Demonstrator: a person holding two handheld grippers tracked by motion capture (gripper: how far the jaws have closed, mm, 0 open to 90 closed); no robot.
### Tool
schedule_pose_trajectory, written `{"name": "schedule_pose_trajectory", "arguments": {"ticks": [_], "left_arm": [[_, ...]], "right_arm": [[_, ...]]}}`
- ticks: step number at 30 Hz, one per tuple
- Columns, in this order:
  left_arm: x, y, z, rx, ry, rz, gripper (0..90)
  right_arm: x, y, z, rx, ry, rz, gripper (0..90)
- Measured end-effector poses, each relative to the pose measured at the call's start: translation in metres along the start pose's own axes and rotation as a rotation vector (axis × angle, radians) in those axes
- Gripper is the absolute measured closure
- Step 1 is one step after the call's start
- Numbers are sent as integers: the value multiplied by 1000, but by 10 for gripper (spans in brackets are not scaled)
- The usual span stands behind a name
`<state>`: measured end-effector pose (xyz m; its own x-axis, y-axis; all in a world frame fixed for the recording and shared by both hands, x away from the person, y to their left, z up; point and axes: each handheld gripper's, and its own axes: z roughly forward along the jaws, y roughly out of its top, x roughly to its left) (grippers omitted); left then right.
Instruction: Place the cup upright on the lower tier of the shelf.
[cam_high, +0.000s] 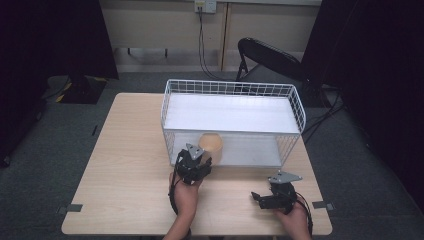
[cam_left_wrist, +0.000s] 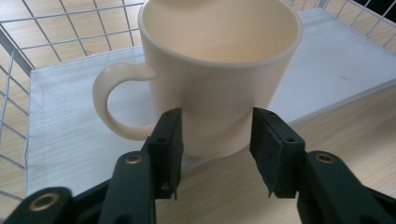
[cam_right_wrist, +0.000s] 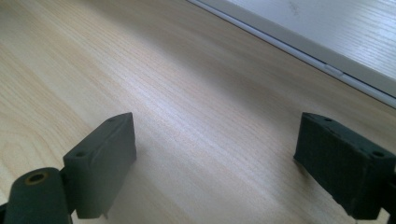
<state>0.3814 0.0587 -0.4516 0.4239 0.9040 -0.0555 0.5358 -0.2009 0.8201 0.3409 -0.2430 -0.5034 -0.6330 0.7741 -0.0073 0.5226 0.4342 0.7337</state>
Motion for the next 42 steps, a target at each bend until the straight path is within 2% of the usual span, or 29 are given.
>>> {"name": "schedule_pose_trajectory", "arguments": {"ticks": [2, 12, 20, 24, 25, 28, 34, 42], "left_arm": [[1, 1, 3, -7, 2, -13, 598], [5, 4, 11, 6, 4, -13, 709], [8, 6, 11, 10, -7, -6, 712], [11, 4, 9, 8, -30, -34, 591], [13, 3, 7, 4, -48, -45, 551], [13, 2, 6, 10, -61, -35, 440], [10, 2, 2, 0, -103, 23, 302], [13, 0, -3, 9, -135, 31, 212]], "right_arm": [[0, 0, 0, 0, 0, 0, 115], [0, 0, 0, 0, 0, 0, 115], [0, 0, 0, 0, 0, 0, 115], [0, 0, 0, 0, 0, 0, 115], [0, 0, 0, 0, 0, 0, 115], [0, 0, 0, 0, 0, 0, 115], [0, 0, 0, 0, 0, 0, 115], [0, 0, 0, 0, 0, 0, 115]]}}
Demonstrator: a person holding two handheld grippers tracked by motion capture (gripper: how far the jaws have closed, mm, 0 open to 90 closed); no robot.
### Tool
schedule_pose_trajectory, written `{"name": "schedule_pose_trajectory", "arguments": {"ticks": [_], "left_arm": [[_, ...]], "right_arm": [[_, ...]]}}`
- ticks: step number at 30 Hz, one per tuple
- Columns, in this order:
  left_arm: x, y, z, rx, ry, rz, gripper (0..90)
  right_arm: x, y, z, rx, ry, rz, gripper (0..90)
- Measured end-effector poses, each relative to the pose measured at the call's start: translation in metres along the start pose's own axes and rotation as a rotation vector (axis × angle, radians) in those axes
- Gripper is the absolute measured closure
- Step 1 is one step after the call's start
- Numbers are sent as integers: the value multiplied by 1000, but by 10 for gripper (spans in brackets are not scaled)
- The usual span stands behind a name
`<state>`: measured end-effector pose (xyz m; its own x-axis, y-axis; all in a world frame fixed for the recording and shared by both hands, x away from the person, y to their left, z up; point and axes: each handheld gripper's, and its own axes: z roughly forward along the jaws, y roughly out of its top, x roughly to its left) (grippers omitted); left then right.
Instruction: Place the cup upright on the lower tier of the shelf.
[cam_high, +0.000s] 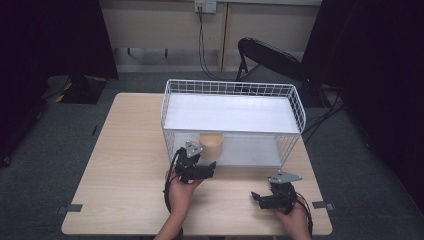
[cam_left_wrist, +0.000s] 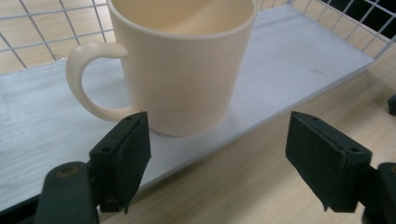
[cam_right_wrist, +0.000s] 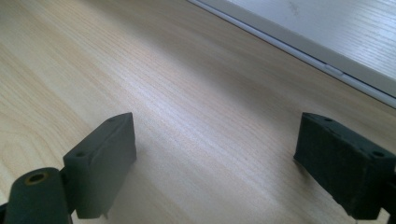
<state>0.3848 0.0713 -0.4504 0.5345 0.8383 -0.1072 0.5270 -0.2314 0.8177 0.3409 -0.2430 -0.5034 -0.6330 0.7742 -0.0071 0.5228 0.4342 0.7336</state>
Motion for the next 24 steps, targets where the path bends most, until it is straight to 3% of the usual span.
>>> {"name": "schedule_pose_trajectory", "arguments": {"ticks": [12, 15, 21, 24], "left_arm": [[4, -1, -13, -17, -51, -12, 190], [4, -3, -17, 2, -64, 18, 190], [6, -6, -22, 9, -73, 34, 190], [7, -7, -25, 29, -104, 53, 189]], "right_arm": [[0, 0, 0, 0, 0, 0, 115], [0, 0, 0, 0, 0, 0, 115], [0, 0, 0, 0, 0, 0, 115], [0, 0, 0, 0, 0, 0, 115]]}}
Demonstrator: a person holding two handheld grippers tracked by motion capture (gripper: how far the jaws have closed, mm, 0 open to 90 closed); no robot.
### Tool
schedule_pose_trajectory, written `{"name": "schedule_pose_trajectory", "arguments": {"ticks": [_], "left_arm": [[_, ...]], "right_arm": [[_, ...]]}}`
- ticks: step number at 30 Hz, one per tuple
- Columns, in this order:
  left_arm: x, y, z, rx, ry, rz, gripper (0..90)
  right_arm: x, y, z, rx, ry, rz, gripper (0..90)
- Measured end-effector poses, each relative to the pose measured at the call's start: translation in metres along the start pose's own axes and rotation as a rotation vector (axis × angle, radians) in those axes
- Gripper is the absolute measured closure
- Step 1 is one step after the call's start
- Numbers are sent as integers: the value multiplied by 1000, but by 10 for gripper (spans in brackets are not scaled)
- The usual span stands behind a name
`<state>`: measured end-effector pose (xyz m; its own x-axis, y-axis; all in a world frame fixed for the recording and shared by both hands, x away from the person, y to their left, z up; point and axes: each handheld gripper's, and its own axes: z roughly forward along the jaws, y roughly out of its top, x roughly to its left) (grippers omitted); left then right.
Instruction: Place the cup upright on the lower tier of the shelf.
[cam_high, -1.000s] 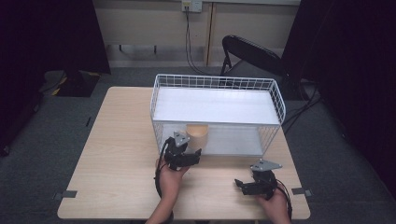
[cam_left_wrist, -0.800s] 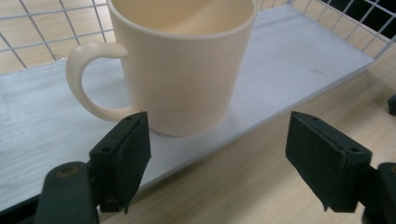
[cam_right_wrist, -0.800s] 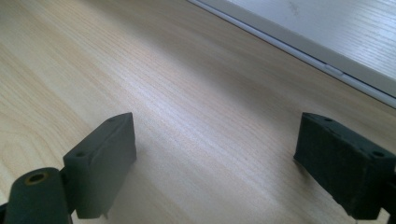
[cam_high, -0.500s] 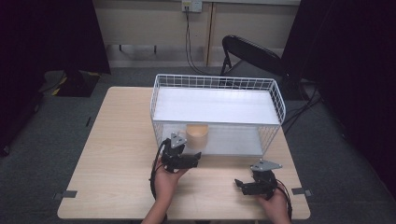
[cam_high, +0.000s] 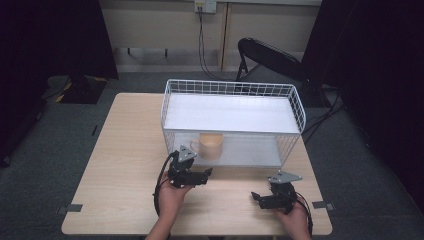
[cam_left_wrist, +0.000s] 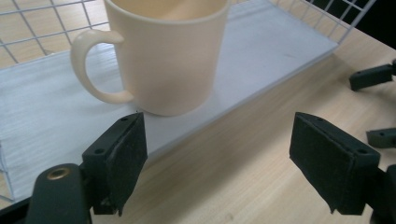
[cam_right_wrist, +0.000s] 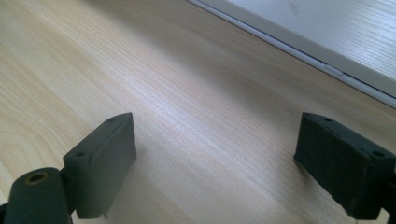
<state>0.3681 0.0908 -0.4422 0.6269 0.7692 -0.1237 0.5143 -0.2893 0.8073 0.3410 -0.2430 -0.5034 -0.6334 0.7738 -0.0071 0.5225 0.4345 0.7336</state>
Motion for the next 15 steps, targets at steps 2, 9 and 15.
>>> {"name": "schedule_pose_trajectory", "arguments": {"ticks": [2, 9, 15], "left_arm": [[-1, -2, -2, 5, -5, 16, 182], [1, -10, -7, 14, -57, 35, 171], [3, -17, -12, 26, -102, 77, 169]], "right_arm": [[0, 0, 0, 0, 0, 0, 115], [0, 0, 0, 0, 0, 0, 115], [0, 0, 0, 0, 0, 0, 115]]}}
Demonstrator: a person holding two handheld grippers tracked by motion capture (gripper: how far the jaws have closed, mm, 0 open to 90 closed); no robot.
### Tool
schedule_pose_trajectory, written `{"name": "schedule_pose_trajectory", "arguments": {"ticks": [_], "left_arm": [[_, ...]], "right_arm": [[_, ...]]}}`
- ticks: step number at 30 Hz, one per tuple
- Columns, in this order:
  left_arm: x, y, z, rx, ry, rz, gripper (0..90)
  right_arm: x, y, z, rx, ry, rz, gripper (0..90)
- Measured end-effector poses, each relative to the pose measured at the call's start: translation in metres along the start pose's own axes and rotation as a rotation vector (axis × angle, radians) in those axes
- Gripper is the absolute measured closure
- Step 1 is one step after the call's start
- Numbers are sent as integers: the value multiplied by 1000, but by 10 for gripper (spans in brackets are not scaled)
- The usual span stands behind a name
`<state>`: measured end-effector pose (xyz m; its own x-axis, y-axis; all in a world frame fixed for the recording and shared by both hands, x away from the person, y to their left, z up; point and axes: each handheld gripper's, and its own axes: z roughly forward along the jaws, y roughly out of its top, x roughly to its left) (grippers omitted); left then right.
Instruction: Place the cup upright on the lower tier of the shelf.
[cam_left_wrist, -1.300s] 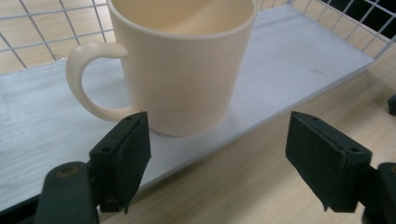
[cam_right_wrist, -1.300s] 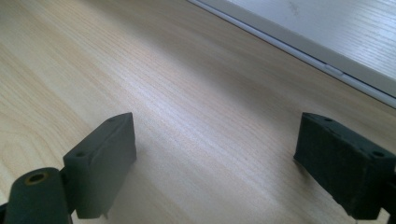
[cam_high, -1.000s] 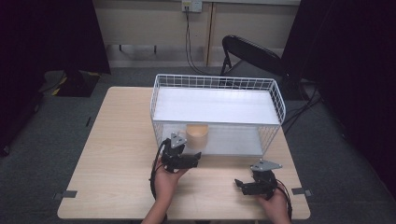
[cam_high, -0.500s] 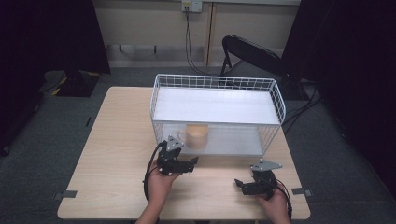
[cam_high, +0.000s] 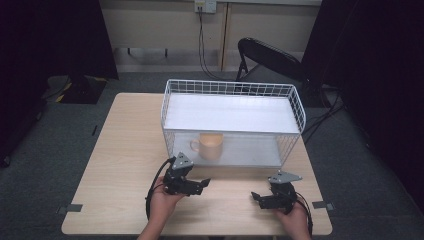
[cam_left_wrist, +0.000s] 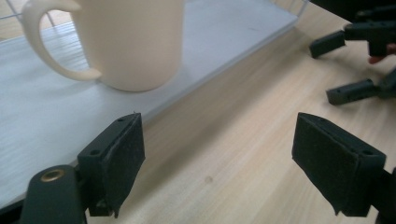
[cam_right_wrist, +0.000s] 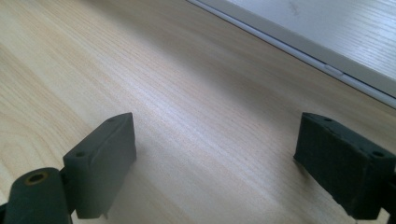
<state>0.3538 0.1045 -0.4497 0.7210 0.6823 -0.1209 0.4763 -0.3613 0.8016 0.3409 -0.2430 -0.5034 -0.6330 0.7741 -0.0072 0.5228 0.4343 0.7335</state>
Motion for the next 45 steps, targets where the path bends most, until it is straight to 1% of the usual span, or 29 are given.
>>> {"name": "schedule_pose_trajectory", "arguments": {"ticks": [1, 2, 5, 6, 7, 8, 9, 10, 13, 16, 19, 20, 21, 22, 25, 26, 27, 28, 30, 33, 35, 37, 38, 39, 40, 42, 43, 45], "left_arm": [[0, 0, 0, 0, 0, 0, 170], [0, -1, -1, 2, -9, -4, 170], [0, -6, -5, 13, -24, 8, 172], [0, -7, -5, 9, -33, 5, 172], [0, -7, -5, 9, -33, 5, 172], [0, -11, -8, 12, -35, 21, 172], [0, -11, -8, 12, -35, 21, 170], [2, -15, -11, 14, -36, 43, 169], [5, -19, -13, 14, -45, 39, 167], [8, -26, -19, 16, -53, 38, 166], [12, -31, -23, 28, -46, 40, 163], [13, -33, -24, 25, -47, 30, 163], [13, -33, -24, 25, -47, 30, 164], [15, -36, -27, 31, -48, 24, 164], [19, -40, -30, 26, -57, 20, 164], [23, -43, -35, 13, -66, -1, 163], [25, -45, -37, 16, -52, 9, 163], [27, -46, -39, 20, -49, 13, 164], [32, -49, -42, 22, -54, 5, 163], [38, -54, -47, 26, -45, -4, 162], [41, -57, -50, 33, -34, -1, 162], [44, -59, -51, 31, -34, -9, 162], [47, -62, -53, 30, -35, -23, 162], [47, -62, -53, 30, -35, -23, 162], [52, -65, -55, 21, -29, -29, 162], [55, -67, -57, 24, -26, -29, 163], [57, -69, -58, 21, -25, -36, 163], [59, -71, -58, 17, -21, -39, 163]], "right_arm": [[0, 0, 0, 0, 0, 0, 115], [0, 0, 0, 0, 0, 0, 115], [0, 0, 0, 0, 0, 0, 115], [0, 0, 0, 0, 0, 0, 115], [0, 0, 0, 0, 0, 0, 115], [0, 0, 0, 0, -1, 0, 115], [0, 0, 0, 0, -1, 0, 115], [0, 0, 0, 0, 0, 0, 115], [0, 0, 0, 0, 0, 0, 115], [0, 0, 0, 0, -2, 0, 115], [0, 0, 0, 0, -3, 2, 115], [0, 0, 0, 0, -3, 1, 115], [0, 0, 0, 0, -3, 1, 115], [0, 0, 0, 0, -3, 1, 115], [0, 0, 0, 0, -4, 2, 115], [1, 0, 0, 0, -5, 3, 115], [1, 0, 0, 0, -6, 3, 115], [0, 0, 0, 0, -6, 3, 115], [1, 0, 0, 0, -5, 3, 115], [1, 0, 0, 0, -5, 3, 115], [1, 0, 0, 0, -5, 3, 115], [0, 0, 0, 0, -6, 3, 115], [1, 0, 0, 0, -5, 3, 115], [1, 0, 0, 0, -5, 3, 115], [1, 0, 0, 0, -5, 3, 115], [0, 0, 0, 0, -5, 3, 115], [1, 0, 0, 0, -5, 3, 115], [0, 0, 0, 0, -6, 3, 115]]}}
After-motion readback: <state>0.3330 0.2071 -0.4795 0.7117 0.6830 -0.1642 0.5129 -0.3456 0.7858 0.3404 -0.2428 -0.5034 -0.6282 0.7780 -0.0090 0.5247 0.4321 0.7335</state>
